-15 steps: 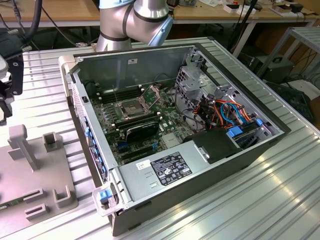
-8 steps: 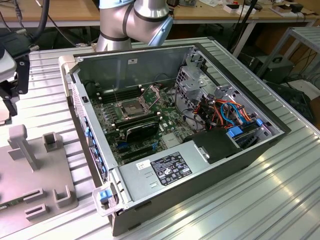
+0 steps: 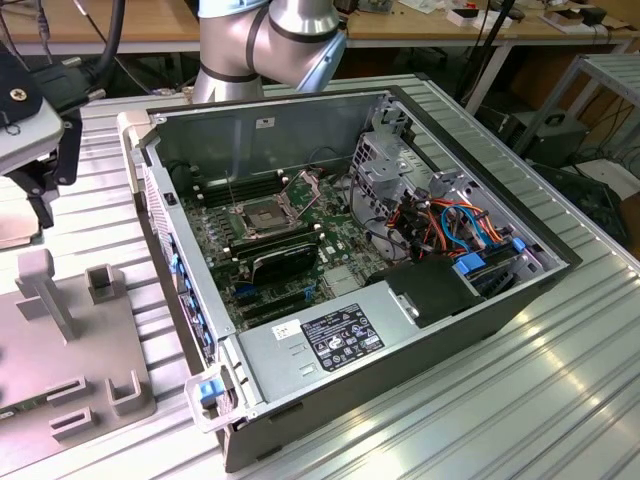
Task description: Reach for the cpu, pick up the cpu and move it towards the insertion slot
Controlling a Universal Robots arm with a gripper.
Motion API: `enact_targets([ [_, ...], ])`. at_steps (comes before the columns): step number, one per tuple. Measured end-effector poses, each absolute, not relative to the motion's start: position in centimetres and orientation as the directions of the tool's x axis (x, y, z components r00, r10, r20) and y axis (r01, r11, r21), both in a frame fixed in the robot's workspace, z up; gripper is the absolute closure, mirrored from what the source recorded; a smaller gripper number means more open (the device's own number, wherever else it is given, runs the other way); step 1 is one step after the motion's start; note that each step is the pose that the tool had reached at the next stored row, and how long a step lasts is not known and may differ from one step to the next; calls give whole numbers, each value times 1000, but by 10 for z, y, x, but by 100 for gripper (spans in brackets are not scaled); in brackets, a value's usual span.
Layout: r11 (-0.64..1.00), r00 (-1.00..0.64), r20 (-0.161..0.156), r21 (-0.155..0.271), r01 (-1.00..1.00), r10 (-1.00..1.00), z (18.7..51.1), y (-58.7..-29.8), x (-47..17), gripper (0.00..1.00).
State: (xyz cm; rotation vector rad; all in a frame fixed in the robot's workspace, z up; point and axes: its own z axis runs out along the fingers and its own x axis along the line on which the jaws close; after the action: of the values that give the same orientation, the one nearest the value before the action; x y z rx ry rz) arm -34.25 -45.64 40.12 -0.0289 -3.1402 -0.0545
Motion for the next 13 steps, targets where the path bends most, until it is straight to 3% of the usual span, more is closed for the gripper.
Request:
enact_targets([
  [13,999,-1000,1,35,18,18,401,-456,-319,45],
])
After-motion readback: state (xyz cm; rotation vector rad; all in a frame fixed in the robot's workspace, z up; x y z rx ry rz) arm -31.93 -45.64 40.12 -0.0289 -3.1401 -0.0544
